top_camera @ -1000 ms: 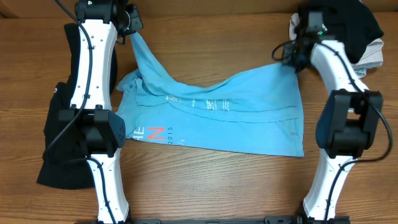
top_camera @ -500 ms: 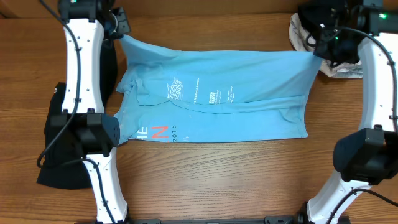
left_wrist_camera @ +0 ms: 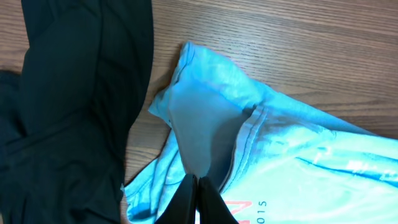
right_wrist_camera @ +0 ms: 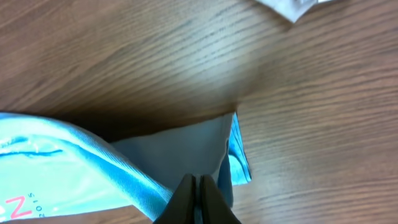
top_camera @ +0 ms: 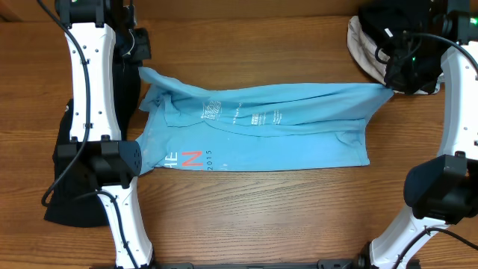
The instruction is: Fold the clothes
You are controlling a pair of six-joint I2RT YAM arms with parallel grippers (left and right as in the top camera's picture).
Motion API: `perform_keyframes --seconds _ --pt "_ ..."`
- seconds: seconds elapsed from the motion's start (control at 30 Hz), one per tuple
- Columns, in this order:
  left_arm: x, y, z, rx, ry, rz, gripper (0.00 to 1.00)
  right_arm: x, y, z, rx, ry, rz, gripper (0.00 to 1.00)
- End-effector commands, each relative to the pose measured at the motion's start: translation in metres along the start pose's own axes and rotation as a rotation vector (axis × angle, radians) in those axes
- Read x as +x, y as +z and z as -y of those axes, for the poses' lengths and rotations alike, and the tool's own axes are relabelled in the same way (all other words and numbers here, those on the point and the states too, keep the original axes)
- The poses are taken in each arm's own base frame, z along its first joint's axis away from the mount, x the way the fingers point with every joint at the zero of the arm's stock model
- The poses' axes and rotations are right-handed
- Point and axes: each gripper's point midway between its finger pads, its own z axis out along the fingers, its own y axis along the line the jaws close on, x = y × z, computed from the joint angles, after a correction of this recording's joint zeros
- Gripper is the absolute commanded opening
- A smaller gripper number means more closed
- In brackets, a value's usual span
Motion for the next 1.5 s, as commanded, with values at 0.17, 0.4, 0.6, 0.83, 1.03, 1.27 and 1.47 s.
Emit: perform_keyframes --seconds 0.17,0.4,0.6,0.83,1.03,1.27,1.47 --pt "0.015 -0.024 -0.002 -0.001 0.062 0.004 0.04 0.019 -0.002 0.003 -0.002 0.004 -0.036 0.04" --pt "0.034 0.015 -0.031 -0.072 0.025 -0.121 0.04 0.006 0.024 0.005 -0.009 -0.004 0.036 0.04" --pt "-0.027 0.007 -0.033 -0.042 0.007 0.134 0.04 -0.06 0.005 -0.003 -0.041 -0.057 0.327 0.04" --pt "-0.066 -0.016 -0.023 -0.001 0.009 0.307 0.04 -0.089 -0.015 -0.009 -0.046 -0.12 0.461 0.04" --pt "-0.077 -0.036 -0.021 0.004 0.011 0.374 0.04 -0.094 -0.029 -0.009 -0.079 -0.148 0.505 0.04" --pt "-0.094 -0.062 -0.009 0.065 0.025 0.477 0.04 -0.101 -0.04 -0.013 -0.104 -0.191 0.549 0.04" --pt "-0.084 -0.069 -0.001 0.115 0.037 0.455 0.04 -0.08 -0.029 -0.01 -0.102 -0.167 0.454 0.04"
